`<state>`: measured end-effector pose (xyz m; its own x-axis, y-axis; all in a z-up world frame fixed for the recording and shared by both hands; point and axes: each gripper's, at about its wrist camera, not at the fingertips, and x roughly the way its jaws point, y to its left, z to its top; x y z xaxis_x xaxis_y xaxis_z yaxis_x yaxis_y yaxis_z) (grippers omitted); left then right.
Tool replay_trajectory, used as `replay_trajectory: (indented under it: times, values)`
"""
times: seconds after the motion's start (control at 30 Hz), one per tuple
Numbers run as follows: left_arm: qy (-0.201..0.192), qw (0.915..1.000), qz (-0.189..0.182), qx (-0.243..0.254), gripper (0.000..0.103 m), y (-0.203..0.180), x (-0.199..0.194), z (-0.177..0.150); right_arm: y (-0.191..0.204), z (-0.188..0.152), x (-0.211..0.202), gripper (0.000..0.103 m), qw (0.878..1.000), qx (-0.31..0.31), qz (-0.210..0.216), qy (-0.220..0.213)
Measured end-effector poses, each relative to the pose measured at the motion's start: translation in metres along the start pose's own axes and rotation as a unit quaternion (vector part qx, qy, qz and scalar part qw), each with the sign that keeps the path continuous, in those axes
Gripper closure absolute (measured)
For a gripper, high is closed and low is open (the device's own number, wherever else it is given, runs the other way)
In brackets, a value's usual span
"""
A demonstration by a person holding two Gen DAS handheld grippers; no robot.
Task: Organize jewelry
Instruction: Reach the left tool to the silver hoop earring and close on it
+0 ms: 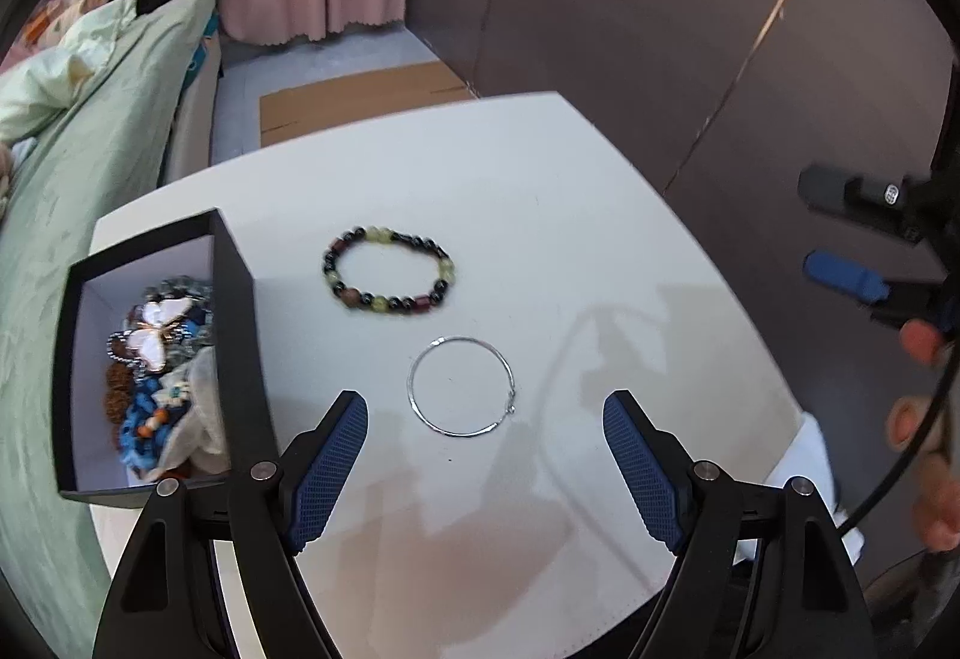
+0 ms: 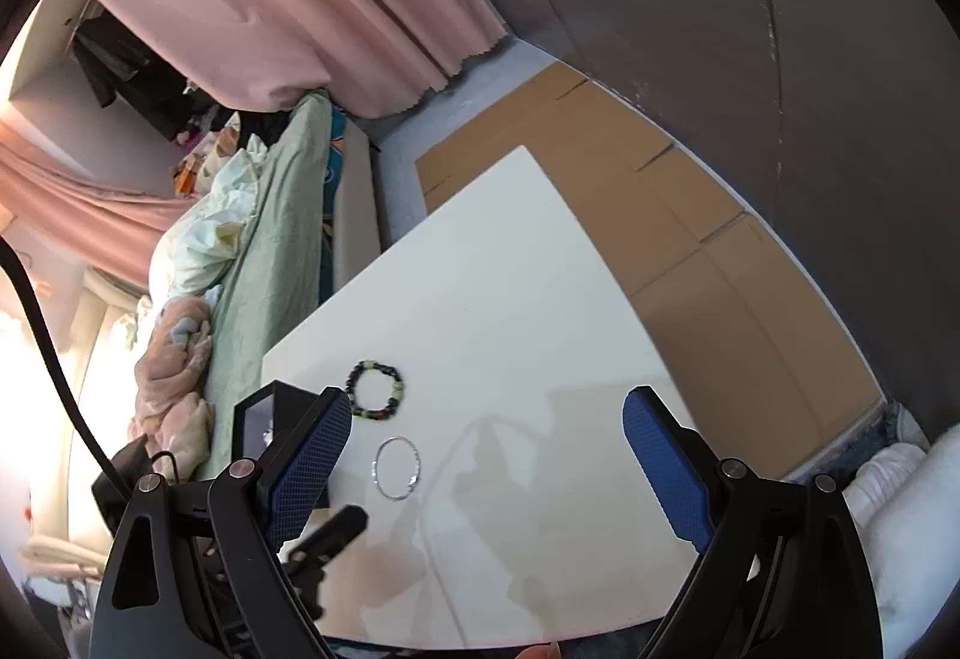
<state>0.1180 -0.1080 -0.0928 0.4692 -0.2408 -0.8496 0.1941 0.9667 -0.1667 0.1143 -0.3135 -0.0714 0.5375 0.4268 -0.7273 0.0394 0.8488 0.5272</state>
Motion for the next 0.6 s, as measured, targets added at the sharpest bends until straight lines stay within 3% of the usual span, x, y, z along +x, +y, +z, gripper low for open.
replay_trajectory:
  times: [0.4, 0.6]
  values:
    - [0.04, 0.9975, 0.056, 0.016, 0.022, -0.008, 0.045, -0.004, -0.006, 0.002, 0.002, 0.01, 1.0, 0.004, -0.005, 0.01]
    - [0.028, 0.9963, 0.076, 0.026, 0.022, -0.015, 0.05, -0.005, -0.006, 0.003, 0.002, 0.01, 1.0, 0.006, 0.002, 0.015]
